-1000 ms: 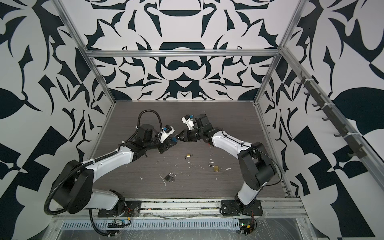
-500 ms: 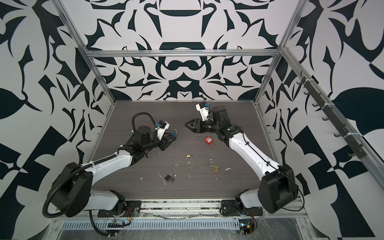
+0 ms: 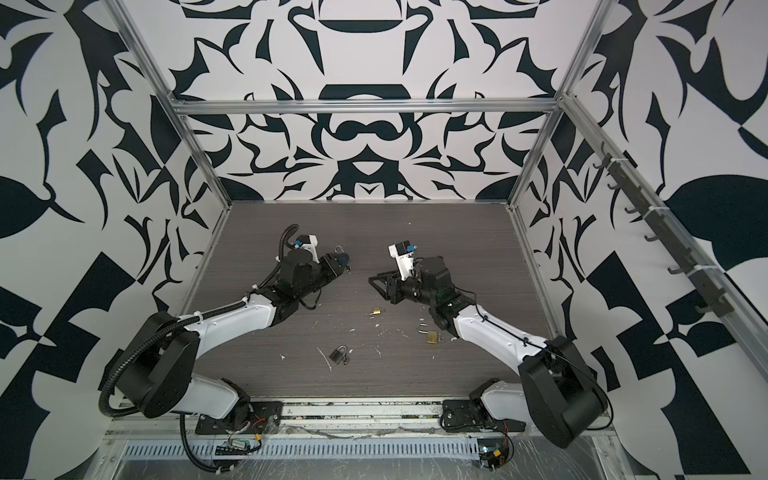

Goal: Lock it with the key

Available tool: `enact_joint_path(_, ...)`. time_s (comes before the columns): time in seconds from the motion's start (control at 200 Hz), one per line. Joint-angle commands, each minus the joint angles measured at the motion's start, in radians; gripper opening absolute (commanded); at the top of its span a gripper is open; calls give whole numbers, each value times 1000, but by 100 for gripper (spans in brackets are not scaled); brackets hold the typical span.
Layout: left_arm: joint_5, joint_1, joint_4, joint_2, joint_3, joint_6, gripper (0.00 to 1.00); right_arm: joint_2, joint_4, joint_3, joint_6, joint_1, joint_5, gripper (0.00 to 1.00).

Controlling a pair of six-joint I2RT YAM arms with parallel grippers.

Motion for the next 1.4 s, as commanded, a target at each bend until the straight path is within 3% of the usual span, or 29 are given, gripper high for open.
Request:
enact_joint_path(0.0,-12,-11,-79,-22,56,-123,0,84,180,63,82,13,-16,41)
enact_joint_path(0.255,5,-15,-105,-19,62,-146,0,276,335,125,201,13,-59,36)
enact_joint_path(0.68,20,-15,-94,-10,45,-164,0,422,393,188,243,17,-89,28)
enact_joint_path(1.135,31,-15,-83,11,39,-172,0,478,399,224,249,38,-95,20)
enact_joint_path(1.395,28,-15,-88,8,39,-163,0,422,304,198,213,36,33,26)
